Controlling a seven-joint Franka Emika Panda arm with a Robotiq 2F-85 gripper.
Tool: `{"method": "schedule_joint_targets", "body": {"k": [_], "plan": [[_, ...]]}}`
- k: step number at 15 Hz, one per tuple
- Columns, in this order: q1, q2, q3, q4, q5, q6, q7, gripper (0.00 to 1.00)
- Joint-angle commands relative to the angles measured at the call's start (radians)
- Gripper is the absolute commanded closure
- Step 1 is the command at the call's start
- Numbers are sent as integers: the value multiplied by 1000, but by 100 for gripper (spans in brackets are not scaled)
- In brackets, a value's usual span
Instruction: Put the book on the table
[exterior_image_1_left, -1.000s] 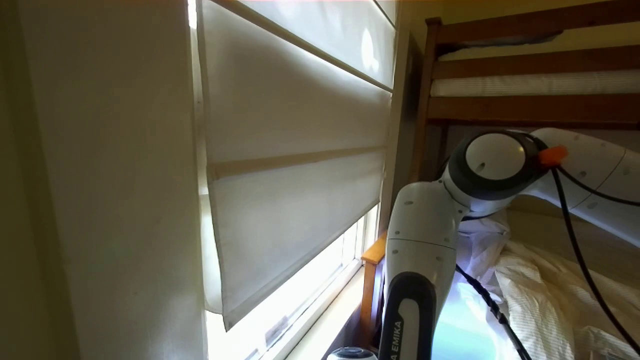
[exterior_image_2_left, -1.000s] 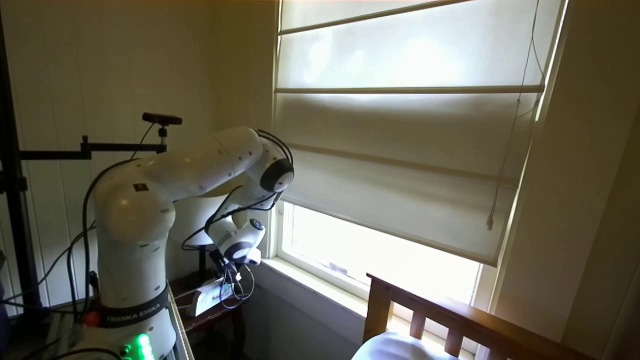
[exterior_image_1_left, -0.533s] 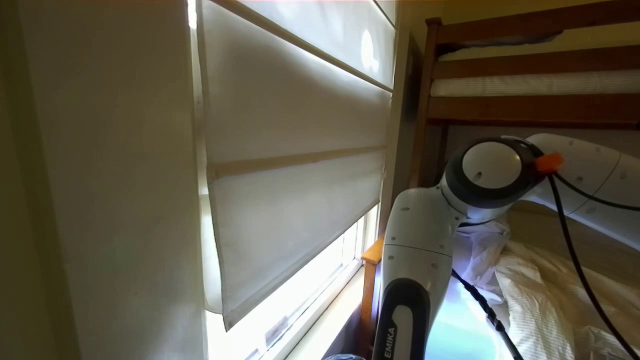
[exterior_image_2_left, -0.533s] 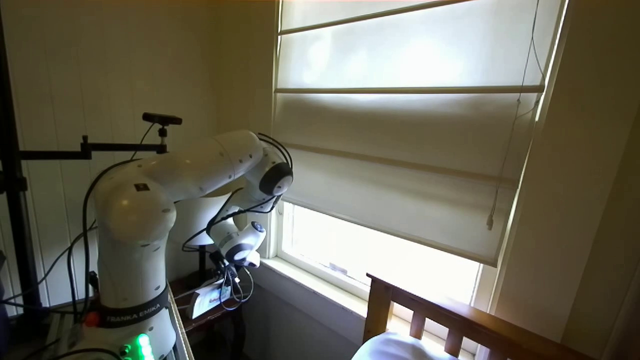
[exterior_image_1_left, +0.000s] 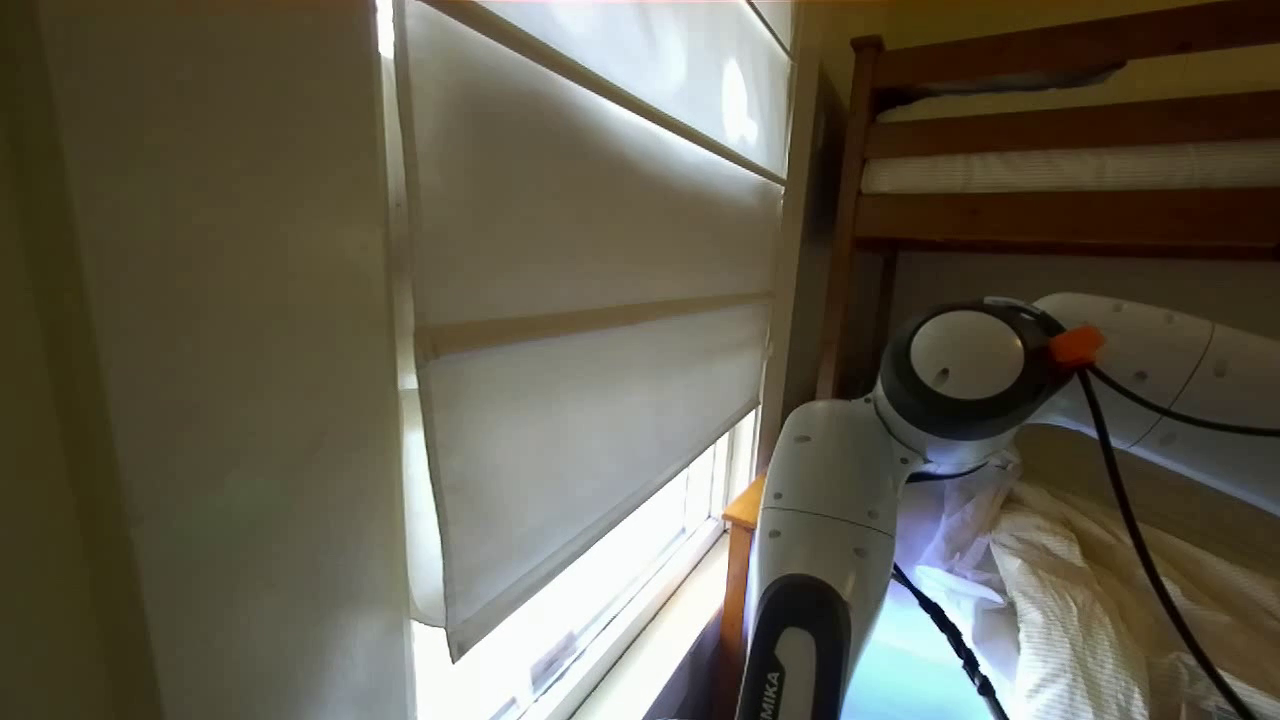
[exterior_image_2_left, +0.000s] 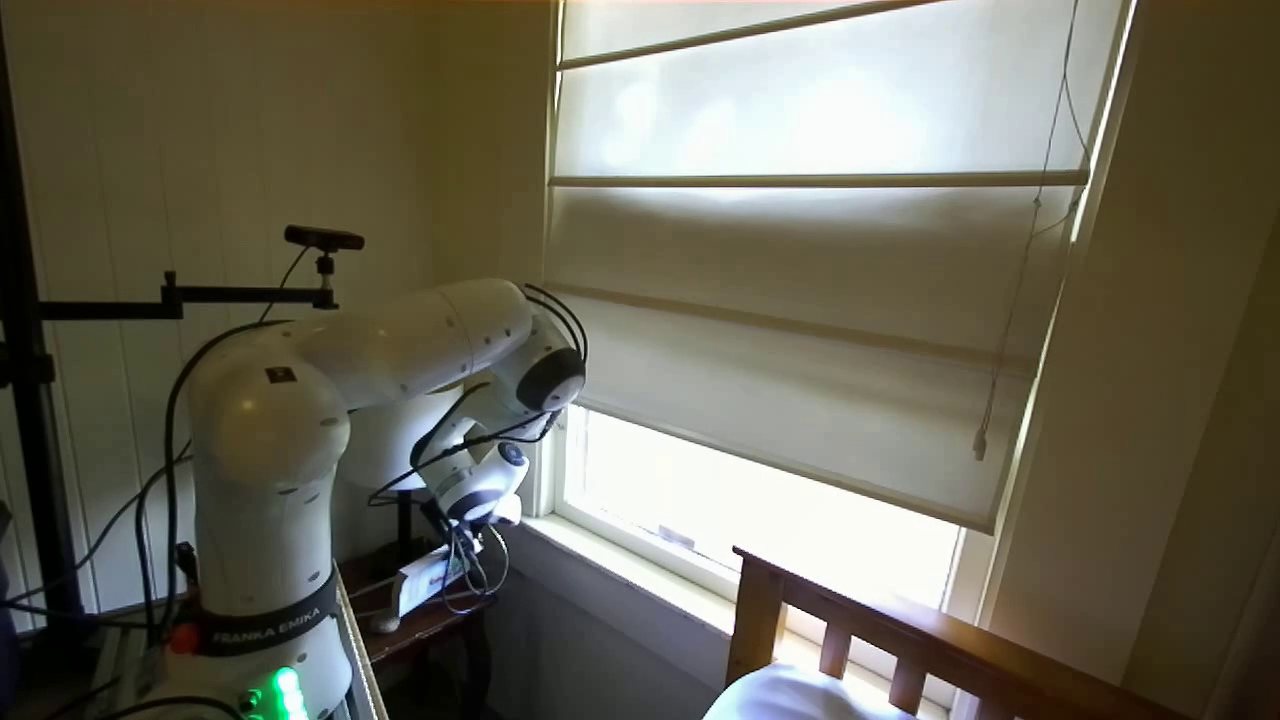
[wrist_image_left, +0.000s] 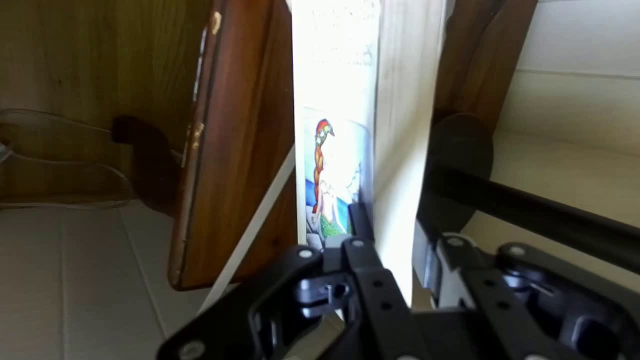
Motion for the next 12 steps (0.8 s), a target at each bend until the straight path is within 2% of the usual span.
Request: {"method": "schedule_joint_targets", "body": {"k": [1, 4, 7, 9, 12], "plan": [[-97, 123, 109, 54, -69, -37, -69, 94], [-151, 211, 167, 93, -96, -110, -126, 94], [-164, 286, 180, 171, -93, -206, -185, 94], [-151, 221, 173, 143, 56, -246, -295, 94], [-119, 225, 155, 196, 112, -309, -388, 94]]}}
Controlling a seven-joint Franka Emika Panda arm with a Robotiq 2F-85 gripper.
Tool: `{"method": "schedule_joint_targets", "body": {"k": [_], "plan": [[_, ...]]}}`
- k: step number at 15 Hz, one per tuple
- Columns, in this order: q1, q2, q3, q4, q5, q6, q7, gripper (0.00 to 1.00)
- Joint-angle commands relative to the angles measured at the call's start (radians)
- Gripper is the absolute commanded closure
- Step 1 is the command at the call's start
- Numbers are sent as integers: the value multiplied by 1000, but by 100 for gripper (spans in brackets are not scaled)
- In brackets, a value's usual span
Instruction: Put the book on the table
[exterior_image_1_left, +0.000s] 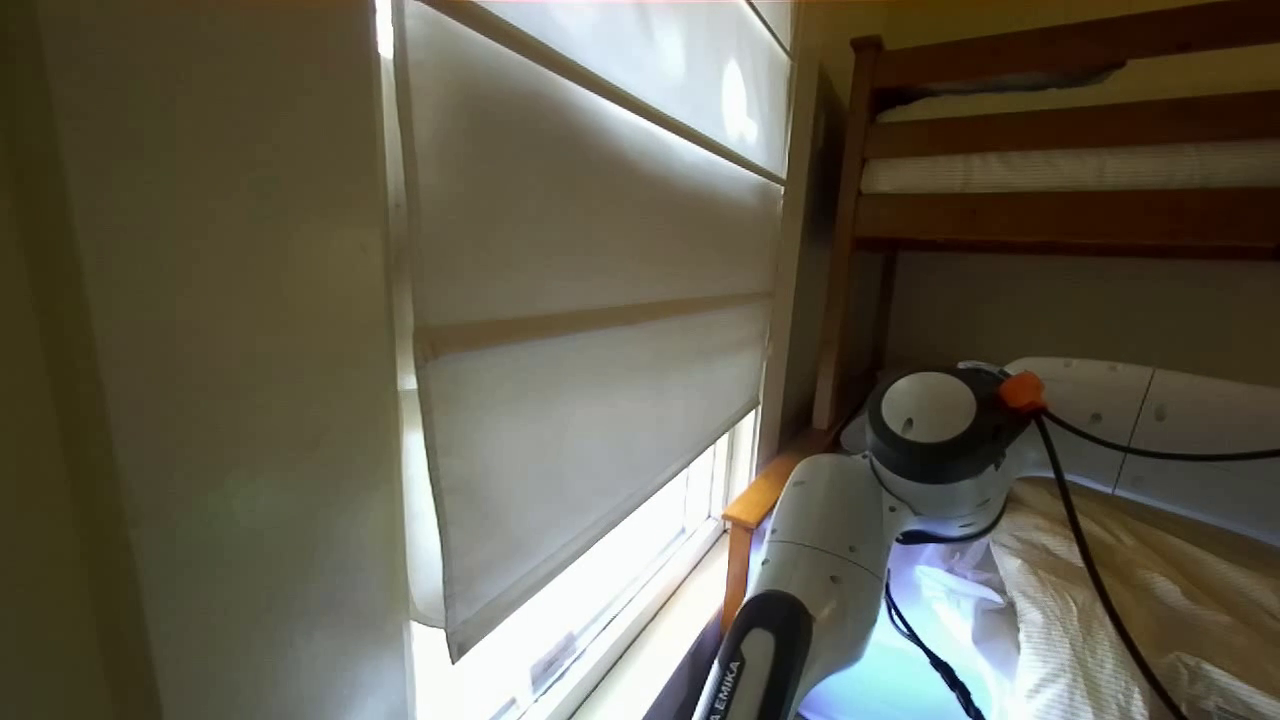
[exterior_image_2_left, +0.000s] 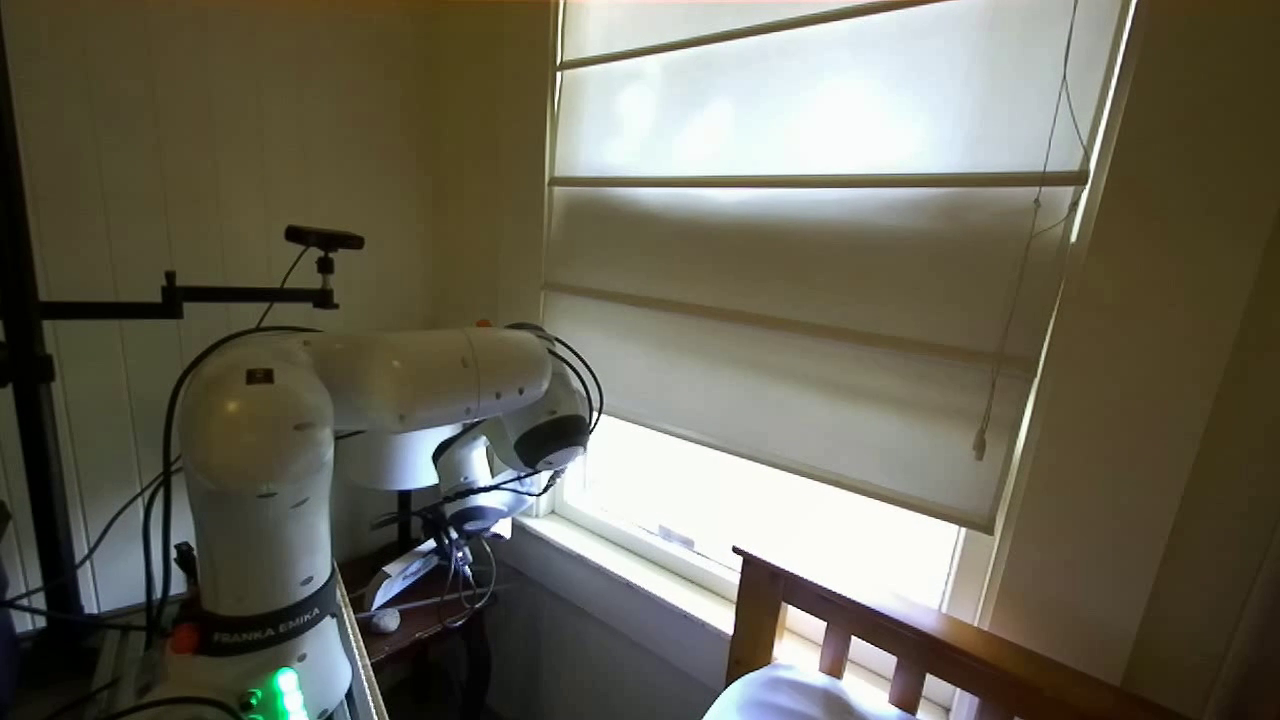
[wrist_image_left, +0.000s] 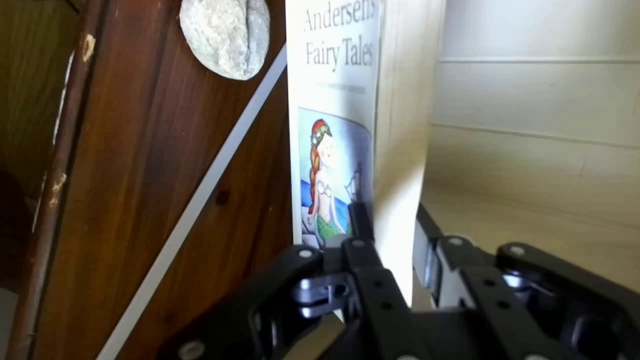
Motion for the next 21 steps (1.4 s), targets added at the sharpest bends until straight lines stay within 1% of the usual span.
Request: {"method": "schedule_joint_targets", "body": {"k": [1, 2, 3, 4, 5, 6, 9, 12, 13, 16, 19, 21], "plan": [[35, -1, 5, 75, 98, -112, -126, 94], [48, -1, -2, 95, 109, -147, -138, 94], [58, -1, -15, 108, 100, -174, -114, 94], [24, -1, -5, 58, 66, -110, -99, 77], [32, -1, -10, 71, 66, -131, -99, 77], [39, -1, -13, 80, 67, -140, -99, 94], [1, -1, 15, 35, 126, -28, -168, 94], [-13, -1, 51, 33, 264, 20, -305, 94], [-17, -1, 63, 37, 325, 16, -358, 94], [-13, -1, 74, 67, 502, -56, -487, 94], [17, -3, 47, 105, 652, -131, -574, 94], [40, -3, 18, 126, 730, -179, -602, 94]]}}
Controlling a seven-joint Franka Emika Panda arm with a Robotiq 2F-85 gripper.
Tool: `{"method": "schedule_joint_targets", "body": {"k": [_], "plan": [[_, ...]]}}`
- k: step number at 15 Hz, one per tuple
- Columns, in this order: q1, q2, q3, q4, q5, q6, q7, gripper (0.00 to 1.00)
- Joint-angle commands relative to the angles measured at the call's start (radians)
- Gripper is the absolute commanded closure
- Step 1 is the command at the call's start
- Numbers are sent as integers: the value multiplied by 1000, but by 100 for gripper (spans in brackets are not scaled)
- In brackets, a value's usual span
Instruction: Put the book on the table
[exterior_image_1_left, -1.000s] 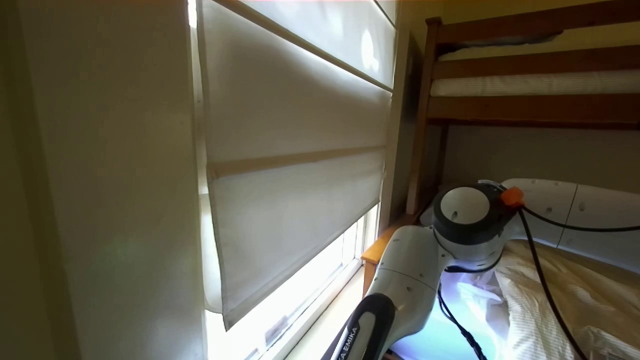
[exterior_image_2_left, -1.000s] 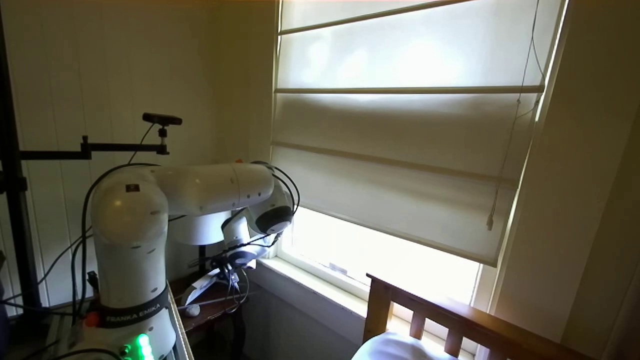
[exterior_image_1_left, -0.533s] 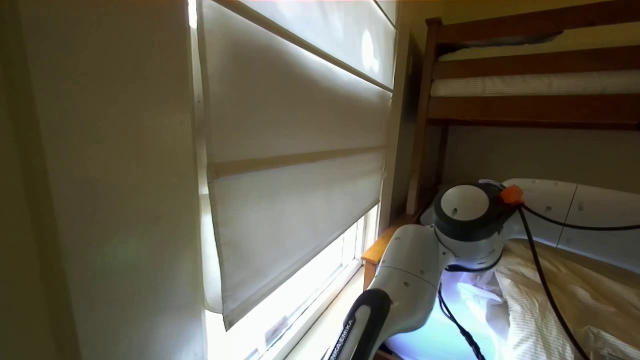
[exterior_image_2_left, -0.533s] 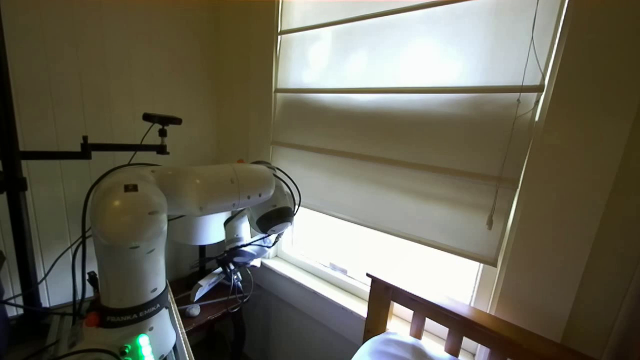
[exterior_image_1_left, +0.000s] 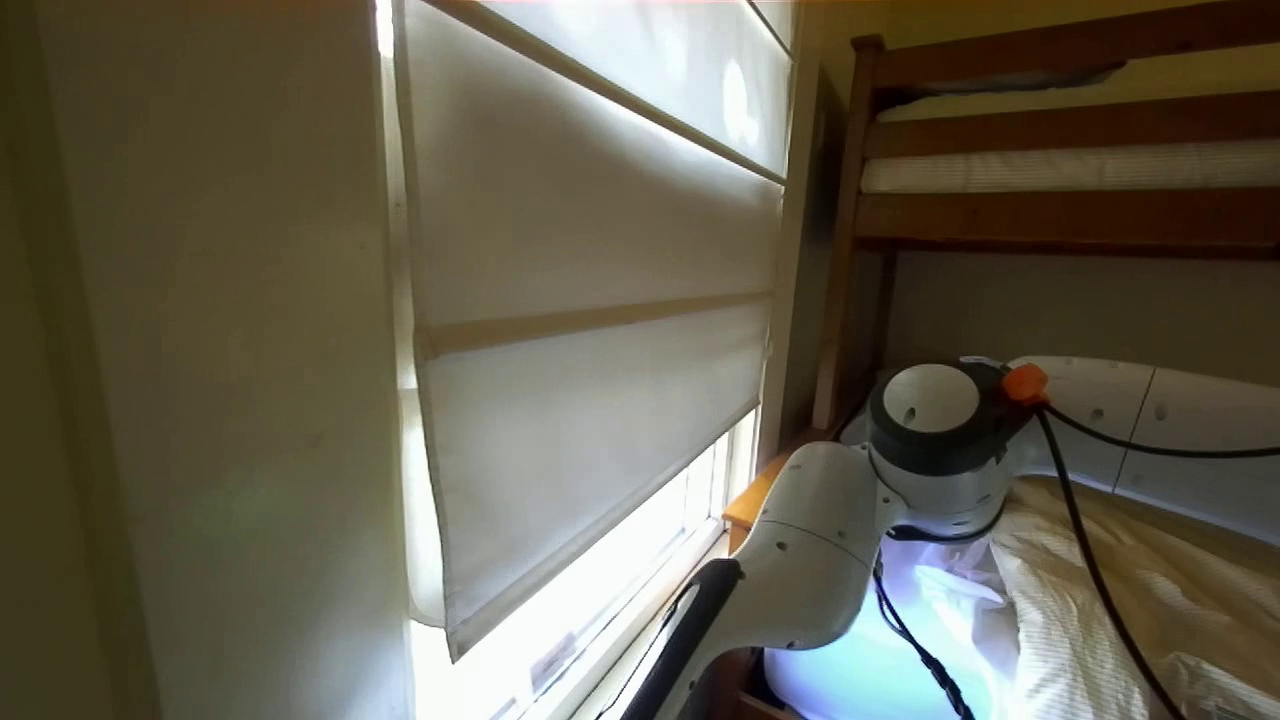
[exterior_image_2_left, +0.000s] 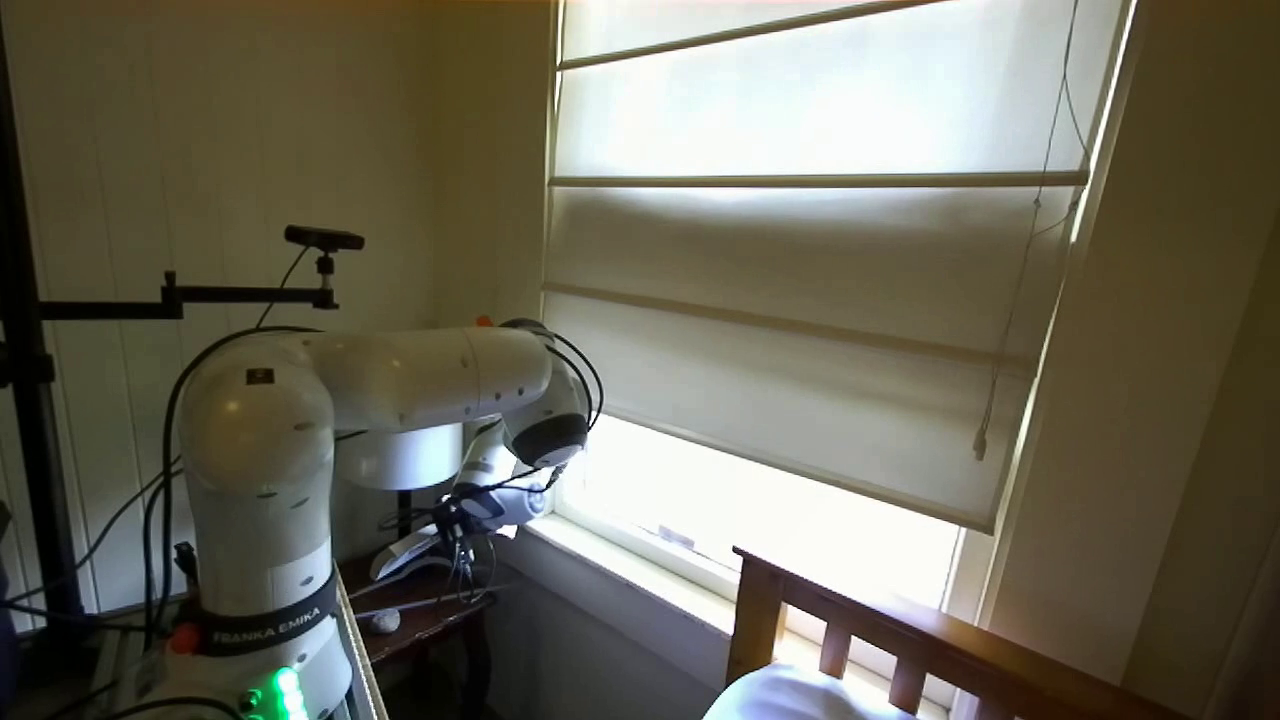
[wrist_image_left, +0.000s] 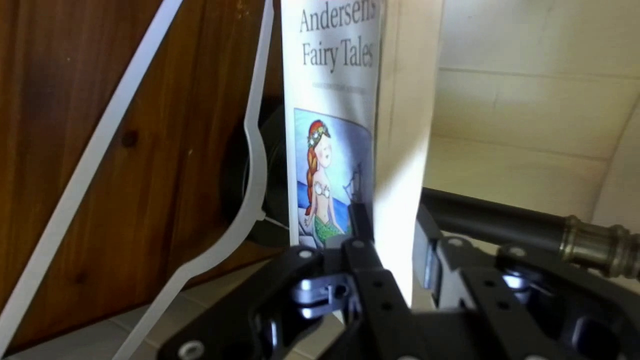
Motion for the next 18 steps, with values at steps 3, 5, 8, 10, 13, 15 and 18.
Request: {"method": "schedule_joint_targets", "body": {"k": [3, 5, 8, 10, 13, 15, 18], "plan": [[85, 0, -96, 86, 205, -154, -55, 94], [122, 0, -142, 107, 238, -181, -36, 94], [187, 0, -207, 145, 254, -218, -17, 94], [225, 0, -242, 168, 260, -238, -2, 94], [285, 1, -296, 213, 272, -287, 11, 94], [316, 0, -324, 237, 284, -307, 21, 81], [351, 0, -355, 265, 299, -341, 36, 44]]}}
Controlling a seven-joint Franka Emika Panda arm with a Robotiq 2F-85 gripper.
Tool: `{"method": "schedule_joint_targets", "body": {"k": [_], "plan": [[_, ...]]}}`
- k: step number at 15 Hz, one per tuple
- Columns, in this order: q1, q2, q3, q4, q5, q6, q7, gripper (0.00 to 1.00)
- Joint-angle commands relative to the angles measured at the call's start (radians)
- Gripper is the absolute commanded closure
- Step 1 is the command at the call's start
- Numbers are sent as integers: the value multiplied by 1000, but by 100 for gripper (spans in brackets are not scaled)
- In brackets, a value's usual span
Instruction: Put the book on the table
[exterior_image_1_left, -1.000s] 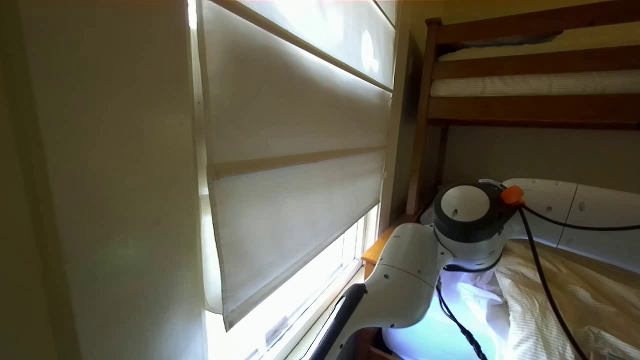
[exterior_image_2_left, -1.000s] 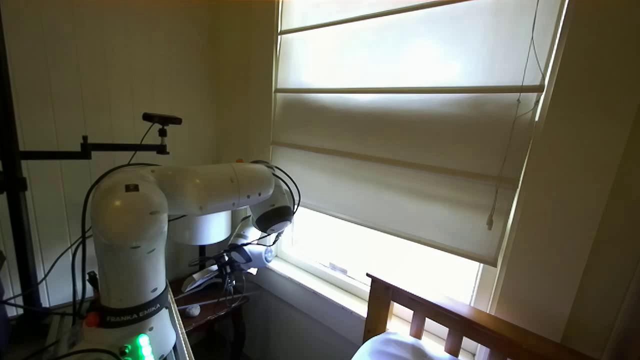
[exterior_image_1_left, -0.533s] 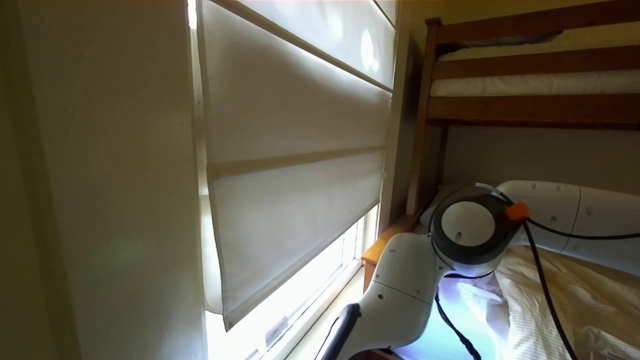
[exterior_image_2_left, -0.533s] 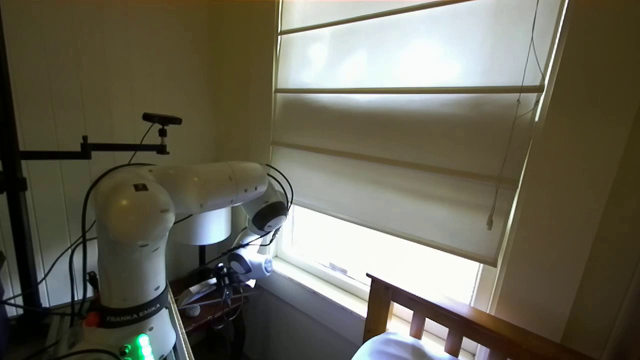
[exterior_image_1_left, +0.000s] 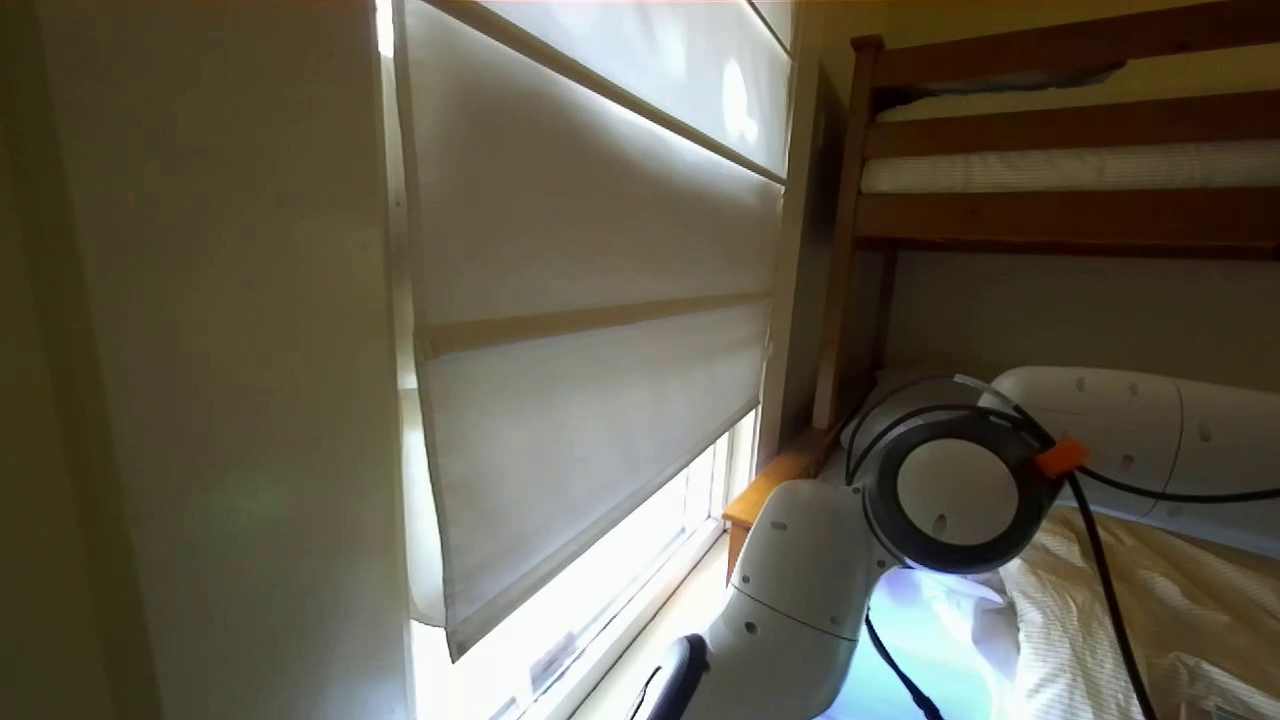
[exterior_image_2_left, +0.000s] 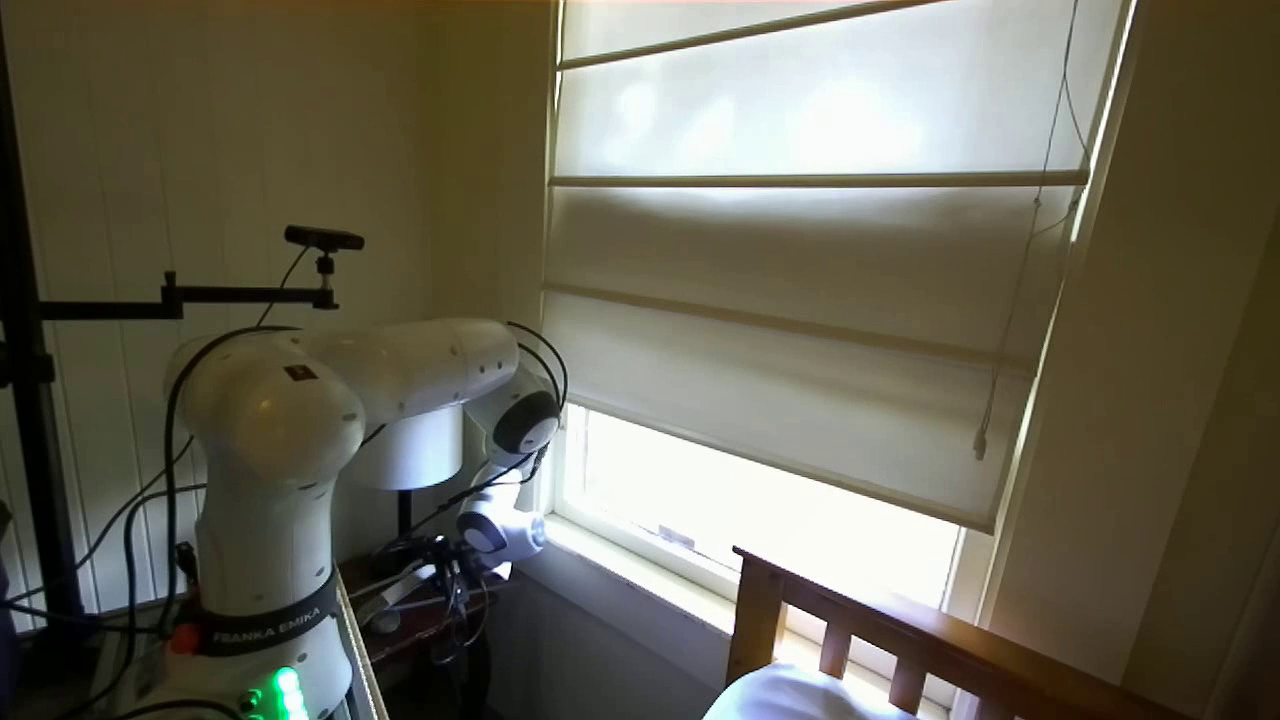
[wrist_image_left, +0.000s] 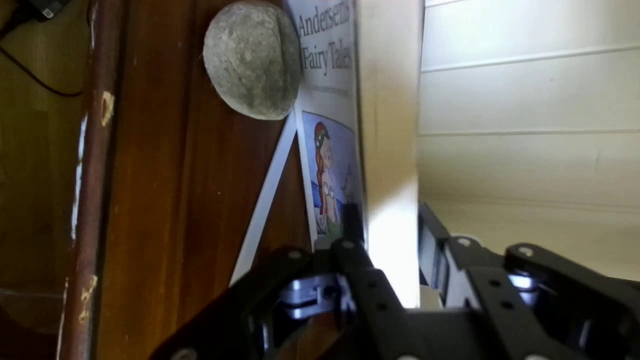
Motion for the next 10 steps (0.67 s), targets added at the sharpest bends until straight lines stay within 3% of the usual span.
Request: {"method": "schedule_joint_targets", "body": {"k": [1, 6, 10], "plan": [[62, 0, -48, 56, 47, -62, 38, 38], [78, 0, -53, 62, 36, -35, 82, 3], [80, -51, -18, -32, 12, 215, 168, 0]]}}
